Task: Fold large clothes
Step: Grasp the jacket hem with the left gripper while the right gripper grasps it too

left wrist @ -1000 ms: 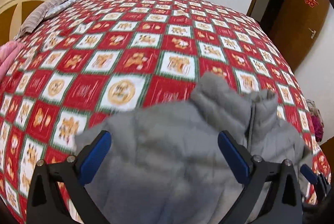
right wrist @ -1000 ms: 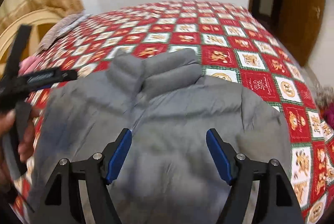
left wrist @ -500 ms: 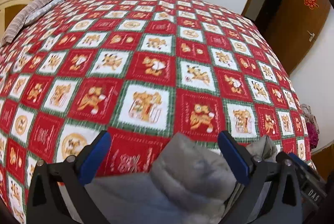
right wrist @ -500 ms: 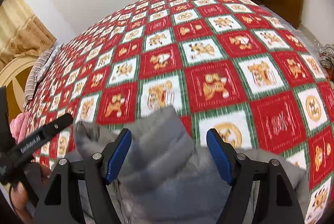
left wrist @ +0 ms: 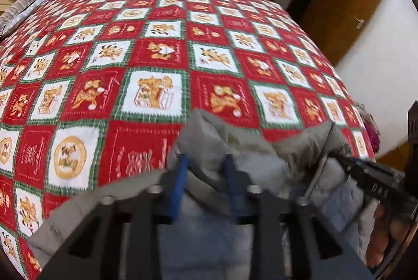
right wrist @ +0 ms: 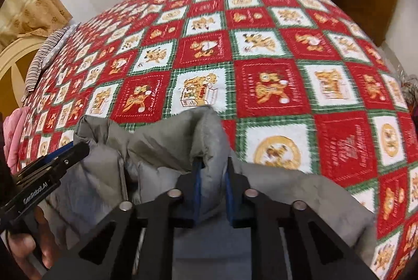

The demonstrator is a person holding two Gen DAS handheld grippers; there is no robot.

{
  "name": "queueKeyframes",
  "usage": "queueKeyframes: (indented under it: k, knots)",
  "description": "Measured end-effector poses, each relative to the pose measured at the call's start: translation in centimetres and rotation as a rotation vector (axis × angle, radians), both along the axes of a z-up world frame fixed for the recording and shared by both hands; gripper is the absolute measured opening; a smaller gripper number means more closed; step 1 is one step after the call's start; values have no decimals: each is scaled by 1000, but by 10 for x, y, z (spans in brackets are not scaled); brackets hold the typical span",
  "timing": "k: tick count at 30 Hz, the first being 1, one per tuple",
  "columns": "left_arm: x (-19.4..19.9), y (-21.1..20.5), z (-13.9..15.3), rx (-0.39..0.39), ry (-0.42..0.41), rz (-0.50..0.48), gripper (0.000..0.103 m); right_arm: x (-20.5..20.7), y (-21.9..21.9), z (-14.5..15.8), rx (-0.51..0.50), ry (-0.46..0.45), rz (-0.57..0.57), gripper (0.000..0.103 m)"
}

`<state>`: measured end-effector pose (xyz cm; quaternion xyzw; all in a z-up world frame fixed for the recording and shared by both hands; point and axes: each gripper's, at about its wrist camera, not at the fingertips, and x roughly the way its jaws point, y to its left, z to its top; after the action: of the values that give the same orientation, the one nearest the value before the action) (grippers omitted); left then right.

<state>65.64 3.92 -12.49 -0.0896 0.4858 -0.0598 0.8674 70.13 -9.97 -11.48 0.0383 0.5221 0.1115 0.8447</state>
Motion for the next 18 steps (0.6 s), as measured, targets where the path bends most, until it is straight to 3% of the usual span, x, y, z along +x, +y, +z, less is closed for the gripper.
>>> queueKeyframes:
  k: [3,8,10,11,12,14,16,18]
  knots:
    - [-20,-1,8,-4,-29,-23,12,-23,-9,12,7,-33,14,8]
    - [-53,3,19,7,-94,-19,15,-52,-19,20,-22,-86,27,6]
    - [-55,5,26,50,-112,42,52,-58,-21,17,-24,-86,24,6]
    - [-55,7,30,61,-124,70,92,-59,-23,17,-16,-83,22,6]
    - [-56,8,37,69,-161,108,103,-60,-24,16,-11,-85,21,6]
    - [-56,13,45,41,-221,133,103,-64,-23,17,-2,-91,25,6]
    - [-42,11,46,5,-212,129,103,-67,-22,18,-7,-101,37,6]
    - [-30,5,42,42,-198,138,103,-69,-23,19,4,-108,42,6]
